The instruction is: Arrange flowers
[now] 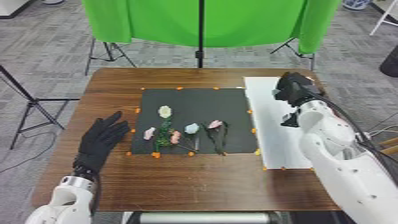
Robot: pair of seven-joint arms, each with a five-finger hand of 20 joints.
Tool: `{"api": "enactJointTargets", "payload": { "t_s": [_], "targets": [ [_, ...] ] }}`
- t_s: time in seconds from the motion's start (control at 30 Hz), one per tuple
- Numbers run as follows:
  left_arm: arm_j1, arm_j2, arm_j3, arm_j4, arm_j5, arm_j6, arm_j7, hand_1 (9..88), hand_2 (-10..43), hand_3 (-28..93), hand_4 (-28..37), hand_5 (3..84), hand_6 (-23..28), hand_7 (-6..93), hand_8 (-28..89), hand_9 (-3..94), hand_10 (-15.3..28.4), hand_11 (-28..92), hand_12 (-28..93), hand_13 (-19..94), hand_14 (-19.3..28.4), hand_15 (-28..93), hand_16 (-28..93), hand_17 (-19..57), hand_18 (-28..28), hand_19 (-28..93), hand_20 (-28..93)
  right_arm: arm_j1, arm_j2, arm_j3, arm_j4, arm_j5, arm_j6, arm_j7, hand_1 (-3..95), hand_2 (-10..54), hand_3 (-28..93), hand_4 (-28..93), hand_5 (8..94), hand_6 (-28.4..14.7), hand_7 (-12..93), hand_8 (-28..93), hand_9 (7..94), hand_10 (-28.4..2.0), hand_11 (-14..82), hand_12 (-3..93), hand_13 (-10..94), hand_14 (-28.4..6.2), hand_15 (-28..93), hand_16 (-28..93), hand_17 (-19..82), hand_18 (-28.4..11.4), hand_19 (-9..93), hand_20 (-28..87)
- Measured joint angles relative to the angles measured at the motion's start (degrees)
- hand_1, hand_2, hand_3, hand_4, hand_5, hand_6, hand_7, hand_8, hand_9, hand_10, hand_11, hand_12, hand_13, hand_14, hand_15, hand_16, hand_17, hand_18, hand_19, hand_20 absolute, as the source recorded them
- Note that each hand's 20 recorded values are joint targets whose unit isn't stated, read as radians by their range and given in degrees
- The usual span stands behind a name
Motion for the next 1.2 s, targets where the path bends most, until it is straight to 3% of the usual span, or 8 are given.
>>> {"api": "enactJointTargets", "payload": {
  "t_s": [0.13,0.23,0.47,0.67,0.8,0.9,1.2],
  "targets": [
    [0.0,0.0,-0.01,0.0,0.02,-0.05,-0.01,19.6,-1.8,63,-24.4,41.8,4.7,4.5,-4,42.1,13.8,13,15,32,17.2,9,7,2.2,14.7,4,18,-2.1,1.3,-1.4,-6.8,2.4,-3.8,-0.4,64.4,-9.5,52,-14,77.3,0.9,20,6,91.7,-8.3,11.2,32.8,94,0.0,61,31,68,-9.7,93,56],
    [0.0,-0.04,-0.01,0.0,0.03,-0.07,-0.04,19.6,-1.8,64,-24.4,41.8,4.7,4.5,-4,42.1,13.9,13,15,32,17.2,9,7,2.2,14.6,4,18,-3.2,1.0,-3.2,-8.6,4.1,-4.7,-1.3,64.1,-9.5,52,-14,76.9,1.0,20,6,91.4,-8.3,10.8,32.9,94,0.0,61,31,68,-9.7,93,56],
    [-0.1,-0.04,0.07,0.04,0.1,-0.19,-0.07,19.1,-2.4,64,-24.3,41.9,4.7,4.8,-4,42.3,13.8,13,15,32,17.4,10,7,2.2,14.7,4,18,-5.9,-0.7,-6.7,-8.9,4.5,-6.0,-3.3,62.7,-8.8,49,-13,73.6,1.5,21,5,88.4,-8.4,9.6,33.8,94,-0.1,59,34,67,-9.6,93,57],
    [-0.1,-0.04,0.07,0.11,0.15,-0.57,-0.02,18.9,-2.7,64,-24.5,42.0,4.7,5.0,-4,42.4,14.0,14,15,32,17.5,10,7,2.2,14.8,4,18,-7.4,-1.8,-7.1,-9.0,4.6,-8.7,-3.8,58.5,-9.5,47,-11,69.3,1.1,19,5,82.9,-10.4,13.3,29.4,93,-0.2,59,35,66,-9.6,93,57],
    [-0.2,-0.04,0.09,0.19,0.18,-0.66,-0.05,18.8,-2.7,64,-24.5,41.8,4.6,5.0,-4,42.5,14.0,14,15,32,17.5,10,7,2.1,14.9,4,18,-8.1,-2.2,-6.8,-9.2,4.8,-9.2,-3.9,51.0,-9.5,53,-12,65.6,1.0,17,2,78.3,-12.0,19.3,21.0,92,-0.3,59,34,65,-9.8,93,57],
    [-0.3,-0.04,0.1,0.2,0.19,-0.7,-0.08,18.8,-2.8,64,-24.5,41.3,4.5,5.1,-4,42.5,14.0,14,15,32,17.5,10,7,2.1,14.9,4,17,-8.7,-2.5,-6.1,-9.5,4.9,-9.9,-4.0,46.5,-9.5,58,-14,62.5,0.6,17,-9,75.7,-12.7,19.6,20.5,92,-0.4,59,34,65,-9.9,93,57],
    [-0.2,0.01,0.11,0.2,0.18,-0.78,-0.08,18.8,-3.0,64,-24.4,40.8,4.5,4.8,-4,42.3,13.9,14,15,32,17.5,10,7,2.1,15.0,4,17,-10.5,-2.6,-3.0,-11.4,4.3,-15.2,-4.1,38.1,-9.5,55,-14,54.4,-1.2,12,-8,68.8,-14.3,18.4,21.3,90,-0.6,59,34,64,-10.7,93,57]
  ]
}}
